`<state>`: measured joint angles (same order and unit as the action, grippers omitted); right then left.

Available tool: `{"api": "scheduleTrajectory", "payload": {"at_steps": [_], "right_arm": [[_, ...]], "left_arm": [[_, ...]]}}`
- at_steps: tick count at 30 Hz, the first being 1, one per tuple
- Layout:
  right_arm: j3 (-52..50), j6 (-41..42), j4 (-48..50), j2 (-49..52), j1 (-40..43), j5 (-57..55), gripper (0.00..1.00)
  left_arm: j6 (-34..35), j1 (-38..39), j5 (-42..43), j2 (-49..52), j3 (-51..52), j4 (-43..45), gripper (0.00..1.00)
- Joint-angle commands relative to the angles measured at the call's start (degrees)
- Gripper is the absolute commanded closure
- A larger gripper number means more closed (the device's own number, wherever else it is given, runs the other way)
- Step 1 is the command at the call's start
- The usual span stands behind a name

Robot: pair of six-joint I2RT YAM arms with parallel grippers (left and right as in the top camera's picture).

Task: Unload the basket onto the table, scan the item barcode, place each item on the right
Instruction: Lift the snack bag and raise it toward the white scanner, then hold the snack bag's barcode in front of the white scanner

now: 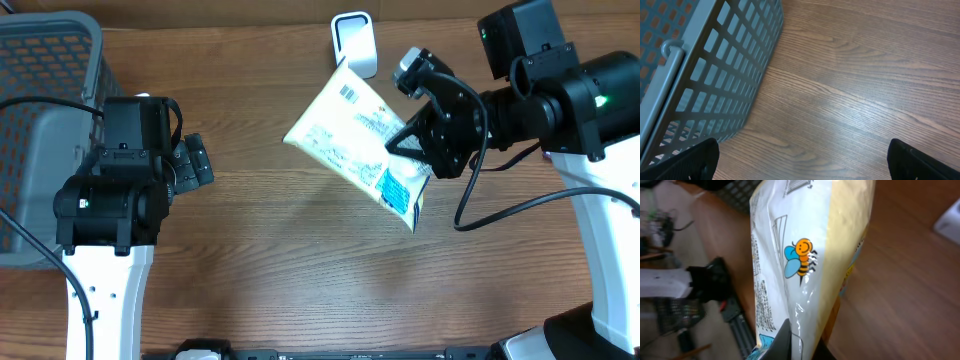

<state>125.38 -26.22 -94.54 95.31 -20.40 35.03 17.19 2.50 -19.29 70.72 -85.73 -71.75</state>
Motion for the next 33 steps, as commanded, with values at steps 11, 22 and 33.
{"api": "scheduleTrajectory", "payload": {"at_steps": [11,22,33], "right_arm": [[-2.8,18.34,26.21,10.34,-0.2,-51.23,0.96],[-2.82,6.4,45.92,21.68,-3.1,-78.49,0.96],[-7.69,-1.49,56.65,27.15,-4.76,-87.56,0.96]], "left_arm": [[-0.46,-0.35,-0.17,-0.61,0.13,0.0,0.0],[-0.46,-0.35,-0.17,-0.59,0.13,0.0,0.0],[-0.46,-0.33,-0.17,-0.61,0.13,0.02,0.0]]}}
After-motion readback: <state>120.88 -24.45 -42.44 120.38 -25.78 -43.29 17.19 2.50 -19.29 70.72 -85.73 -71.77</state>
